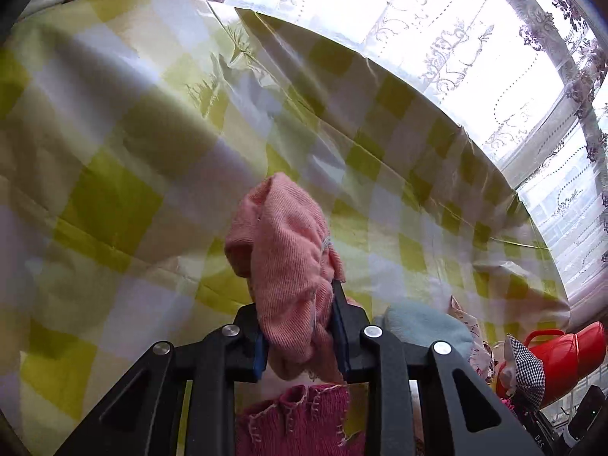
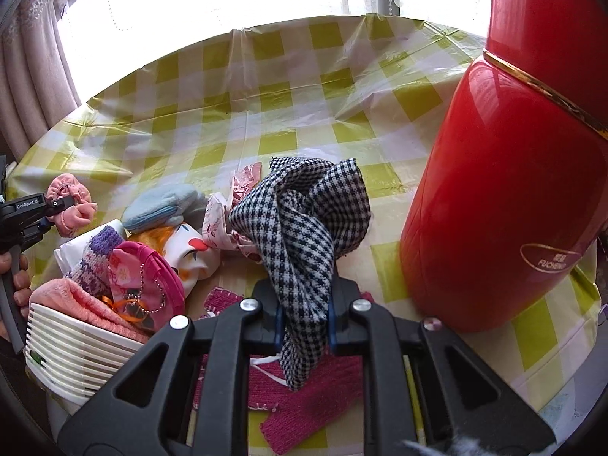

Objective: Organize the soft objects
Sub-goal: 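Carry both cloths over the white box and release them inside, then move both open grippers back over the remaining items on the table, then grasp the light blue pouch with the right gripper while the left gripper grasps the white rolled pads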

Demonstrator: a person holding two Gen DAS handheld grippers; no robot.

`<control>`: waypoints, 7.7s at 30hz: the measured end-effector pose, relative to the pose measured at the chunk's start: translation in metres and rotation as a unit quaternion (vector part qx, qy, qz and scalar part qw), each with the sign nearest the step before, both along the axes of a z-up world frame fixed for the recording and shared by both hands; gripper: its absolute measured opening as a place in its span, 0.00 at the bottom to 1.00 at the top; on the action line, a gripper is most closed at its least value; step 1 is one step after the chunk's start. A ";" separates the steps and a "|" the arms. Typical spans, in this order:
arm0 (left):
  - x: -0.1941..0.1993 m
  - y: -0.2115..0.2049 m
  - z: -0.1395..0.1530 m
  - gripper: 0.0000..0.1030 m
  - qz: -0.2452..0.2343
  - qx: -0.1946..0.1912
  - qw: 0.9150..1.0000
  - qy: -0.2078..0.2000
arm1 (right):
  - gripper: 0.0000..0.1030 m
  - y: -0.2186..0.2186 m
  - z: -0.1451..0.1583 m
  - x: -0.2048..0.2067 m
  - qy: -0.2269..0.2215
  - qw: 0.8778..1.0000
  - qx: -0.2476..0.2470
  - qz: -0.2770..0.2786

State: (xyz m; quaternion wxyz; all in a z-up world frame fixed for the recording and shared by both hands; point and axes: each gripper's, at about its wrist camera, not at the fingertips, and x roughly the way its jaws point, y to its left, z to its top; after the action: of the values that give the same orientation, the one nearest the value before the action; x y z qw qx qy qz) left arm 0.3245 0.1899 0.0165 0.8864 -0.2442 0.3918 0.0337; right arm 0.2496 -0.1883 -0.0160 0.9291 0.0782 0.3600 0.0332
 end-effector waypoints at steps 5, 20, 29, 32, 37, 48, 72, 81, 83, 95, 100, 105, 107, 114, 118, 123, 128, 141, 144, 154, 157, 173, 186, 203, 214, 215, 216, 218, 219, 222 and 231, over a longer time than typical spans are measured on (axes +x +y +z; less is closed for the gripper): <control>-0.029 -0.009 0.024 0.28 0.007 0.008 1.000 -0.029 | 0.19 0.001 0.012 -0.014 -0.013 1.000 -0.001 0.010; -0.111 -0.072 0.080 0.28 -0.042 0.000 0.995 -0.095 | 0.19 -0.014 0.038 -0.065 -0.035 0.999 -0.006 0.021; -0.141 -0.137 0.098 0.28 -0.113 -0.007 0.987 -0.112 | 0.19 -0.045 0.046 -0.097 -0.041 0.999 -0.005 0.014; -0.148 -0.164 0.103 0.28 -0.142 -0.009 0.983 -0.116 | 0.19 -0.060 0.049 -0.109 -0.044 0.999 -0.008 0.005; -0.159 -0.202 0.109 0.28 -0.185 -0.016 0.976 -0.117 | 0.19 -0.089 0.051 -0.127 -0.045 0.999 -0.013 -0.020; -0.178 -0.283 0.095 0.28 -0.273 -0.038 0.957 -0.089 | 0.19 -0.158 0.044 -0.156 -0.030 0.995 -0.030 -0.087; -0.219 -0.428 0.051 0.36 -0.444 -0.069 0.893 -0.009 | 0.23 -0.247 0.005 -0.207 0.044 0.983 -0.034 -0.173; -0.219 -0.434 0.052 0.67 -0.446 -0.062 0.893 -0.006 | 0.65 -0.250 0.009 -0.213 0.036 0.983 -0.038 -0.177; -0.220 -0.432 0.054 0.67 -0.438 -0.052 0.897 -0.011 | 0.66 -0.247 0.010 -0.212 0.032 0.983 -0.043 -0.174; -0.229 -0.397 0.087 0.82 -0.354 0.048 0.928 -0.105 | 0.84 -0.218 0.039 -0.209 -0.041 0.981 -0.075 -0.171; -0.232 -0.363 0.101 0.83 -0.290 0.072 0.941 -0.158 | 0.85 -0.205 0.042 -0.202 -0.067 0.986 -0.057 -0.141; -0.235 -0.328 0.109 0.83 -0.270 0.091 0.942 -0.179 | 0.85 -0.186 0.042 -0.195 -0.059 0.992 -0.052 -0.101; -0.231 -0.308 0.109 0.83 -0.251 0.082 0.949 -0.171 | 0.85 -0.179 0.043 -0.193 -0.059 0.994 -0.042 -0.080; -0.232 -0.241 0.111 0.83 -0.199 0.065 0.962 -0.178 | 0.85 -0.142 0.048 -0.183 -0.059 0.997 -0.046 -0.029; -0.229 -0.203 0.109 0.83 -0.170 0.035 0.969 -0.174 | 0.85 -0.125 0.052 -0.174 -0.060 0.998 -0.037 -0.005; -0.220 -0.162 0.103 0.83 -0.136 0.001 0.977 -0.166 | 0.85 -0.102 0.061 -0.159 -0.061 0.997 -0.032 0.025; -0.204 -0.131 0.095 0.82 -0.107 -0.023 0.982 -0.153 | 0.85 -0.082 0.063 -0.139 -0.056 0.997 -0.029 0.053; -0.130 -0.071 0.057 0.82 -0.088 -0.142 0.982 -0.085 | 0.85 -0.036 0.068 -0.072 -0.025 0.991 0.011 0.128; -0.106 -0.063 0.045 0.82 -0.090 -0.170 0.979 -0.061 | 0.85 -0.026 0.071 -0.053 -0.018 0.990 0.007 0.143; -0.044 -0.045 -0.004 0.81 -0.092 -0.276 0.957 0.012 | 0.85 0.015 0.091 0.024 0.012 0.980 -0.021 0.198; -0.032 -0.041 -0.019 0.81 -0.085 -0.296 0.951 0.034 | 0.85 0.029 0.091 0.049 0.041 0.977 -0.018 0.211; 0.009 -0.043 -0.076 0.49 -0.084 -0.358 0.924 0.105 | 0.88 0.147 0.045 0.136 0.111 0.915 -0.177 0.344; -0.007 -0.017 -0.065 0.40 -0.052 -0.360 0.929 0.063 | 0.88 0.199 0.002 0.163 0.180 0.864 -0.193 0.429; -0.021 -0.002 -0.055 0.40 -0.033 -0.349 0.936 0.031 | 0.47 0.193 -0.017 0.184 0.202 0.882 -0.155 0.396; -0.043 -0.008 -0.009 0.40 -0.029 -0.289 0.957 -0.024 | 0.44 0.154 0.046 0.150 0.082 0.931 -0.142 0.325; -0.045 -0.010 -0.004 0.40 -0.031 -0.284 0.958 -0.030 | 0.44 0.151 0.053 0.144 0.069 0.935 -0.140 0.317; -0.048 -0.012 0.001 0.40 -0.031 -0.279 0.959 -0.037 | 0.44 0.149 0.060 0.137 0.055 0.939 -0.139 0.308; -0.053 -0.016 0.011 0.40 -0.033 -0.269 0.961 -0.049 | 0.44 0.142 0.076 0.127 0.032 0.946 -0.135 0.294; -0.055 -0.018 0.016 0.40 -0.035 -0.265 0.962 -0.056 | 0.44 0.140 0.081 0.123 0.022 0.948 -0.129 0.289; -0.062 -0.026 0.029 0.40 -0.040 -0.254 0.964 -0.067 | 0.44 0.127 0.099 0.101 -0.010 0.954 -0.128 0.270; -0.085 -0.062 0.062 0.40 -0.058 -0.196 0.975 -0.086 | 0.44 0.082 0.124 0.030 -0.059 0.967 -0.100 0.227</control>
State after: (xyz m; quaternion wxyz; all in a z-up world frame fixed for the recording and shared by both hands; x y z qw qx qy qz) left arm 0.2393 0.1280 0.0780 0.8520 -0.3921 0.3269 -0.1161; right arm 0.2801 -0.1066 0.1080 0.9199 -0.1013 0.3143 0.2114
